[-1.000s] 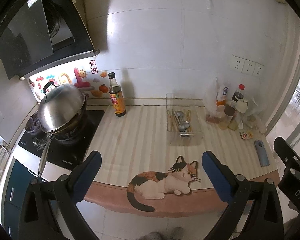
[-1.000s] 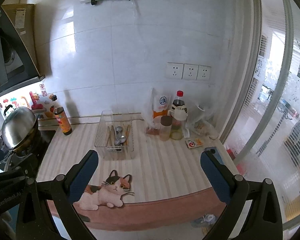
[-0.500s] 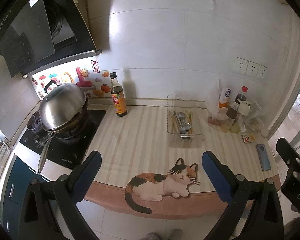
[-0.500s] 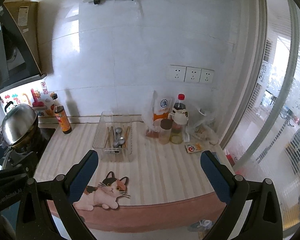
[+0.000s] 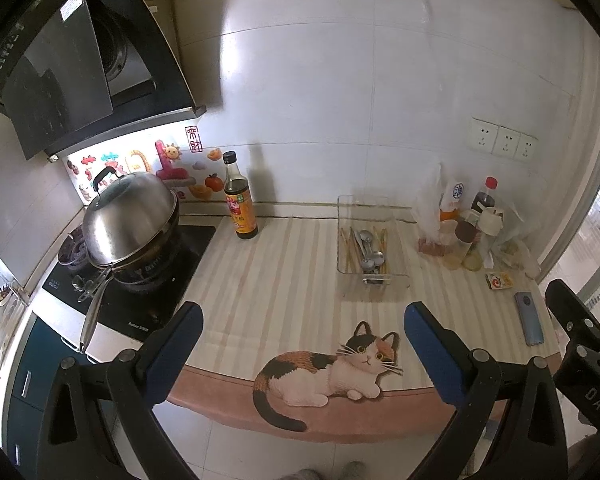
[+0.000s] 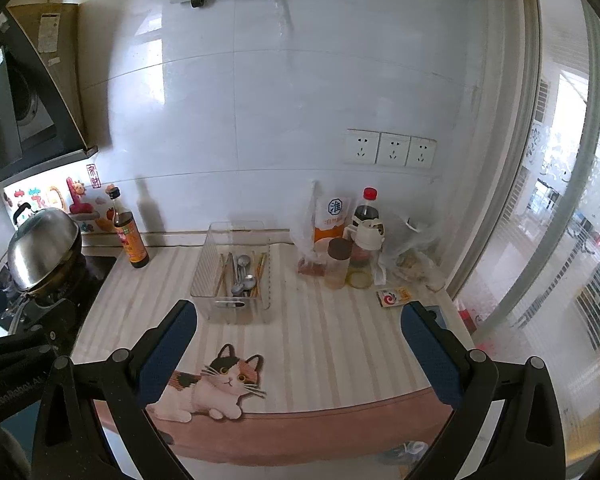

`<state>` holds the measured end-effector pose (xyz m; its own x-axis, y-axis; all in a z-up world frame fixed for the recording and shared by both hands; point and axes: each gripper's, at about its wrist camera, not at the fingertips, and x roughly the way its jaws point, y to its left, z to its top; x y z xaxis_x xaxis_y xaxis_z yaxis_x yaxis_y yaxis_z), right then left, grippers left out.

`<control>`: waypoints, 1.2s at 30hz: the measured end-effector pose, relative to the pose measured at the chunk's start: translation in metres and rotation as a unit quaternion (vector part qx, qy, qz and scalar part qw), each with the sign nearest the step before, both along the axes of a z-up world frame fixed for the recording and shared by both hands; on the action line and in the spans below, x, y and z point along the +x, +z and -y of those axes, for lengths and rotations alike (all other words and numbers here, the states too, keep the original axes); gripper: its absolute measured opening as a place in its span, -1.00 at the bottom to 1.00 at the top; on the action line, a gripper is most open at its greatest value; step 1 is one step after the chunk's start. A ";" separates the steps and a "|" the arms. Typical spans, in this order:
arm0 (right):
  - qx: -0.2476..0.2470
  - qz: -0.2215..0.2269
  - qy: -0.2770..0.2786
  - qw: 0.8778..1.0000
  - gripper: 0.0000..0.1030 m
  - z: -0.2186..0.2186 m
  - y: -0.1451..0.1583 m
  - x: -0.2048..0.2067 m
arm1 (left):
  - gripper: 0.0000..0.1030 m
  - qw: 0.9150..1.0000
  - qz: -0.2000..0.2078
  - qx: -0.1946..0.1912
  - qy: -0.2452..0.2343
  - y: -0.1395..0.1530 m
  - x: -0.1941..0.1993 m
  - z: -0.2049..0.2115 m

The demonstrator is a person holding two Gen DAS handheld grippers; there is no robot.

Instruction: Organize utensils

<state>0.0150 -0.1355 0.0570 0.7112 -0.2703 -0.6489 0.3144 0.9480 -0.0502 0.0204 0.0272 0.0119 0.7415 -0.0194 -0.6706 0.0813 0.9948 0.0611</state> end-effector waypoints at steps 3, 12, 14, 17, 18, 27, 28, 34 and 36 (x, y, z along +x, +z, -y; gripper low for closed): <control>0.001 0.001 -0.001 1.000 1.00 -0.001 0.000 0.000 | 1.00 1.000 0.000 0.000 0.000 0.000 0.000 0.000; 0.000 0.000 -0.007 1.000 1.00 -0.015 0.000 0.001 | 1.00 1.000 0.001 0.000 0.000 0.000 0.002 -0.001; 0.001 0.000 -0.007 1.000 1.00 -0.015 0.000 0.001 | 1.00 1.000 0.001 -0.001 0.000 0.000 0.001 -0.001; -0.001 0.001 -0.007 1.000 1.00 -0.017 0.000 0.002 | 1.00 1.000 0.002 -0.001 0.000 0.001 0.001 -0.002; 0.001 0.001 -0.008 1.000 1.00 -0.017 0.001 0.001 | 1.00 1.000 0.002 -0.001 0.000 0.002 0.002 -0.002; -0.001 0.003 -0.009 1.000 1.00 -0.021 0.005 0.001 | 1.00 1.000 0.003 0.000 0.003 0.005 0.003 -0.003; -0.002 0.003 -0.009 1.000 1.00 -0.022 0.005 0.002 | 1.00 1.000 0.004 0.000 0.003 0.004 0.002 -0.003; -0.002 0.004 -0.011 1.000 1.00 -0.023 0.004 0.002 | 1.00 1.000 0.004 0.000 0.004 0.004 0.002 -0.003; -0.002 0.003 -0.011 1.000 1.00 -0.023 0.004 0.001 | 1.00 1.000 0.003 0.000 0.005 0.004 0.003 -0.003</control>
<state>0.0164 -0.1129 0.0613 0.7086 -0.2882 -0.6441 0.3357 0.9405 -0.0516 0.0231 0.0300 0.0159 0.7461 -0.0121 -0.6657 0.0718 0.9955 0.0625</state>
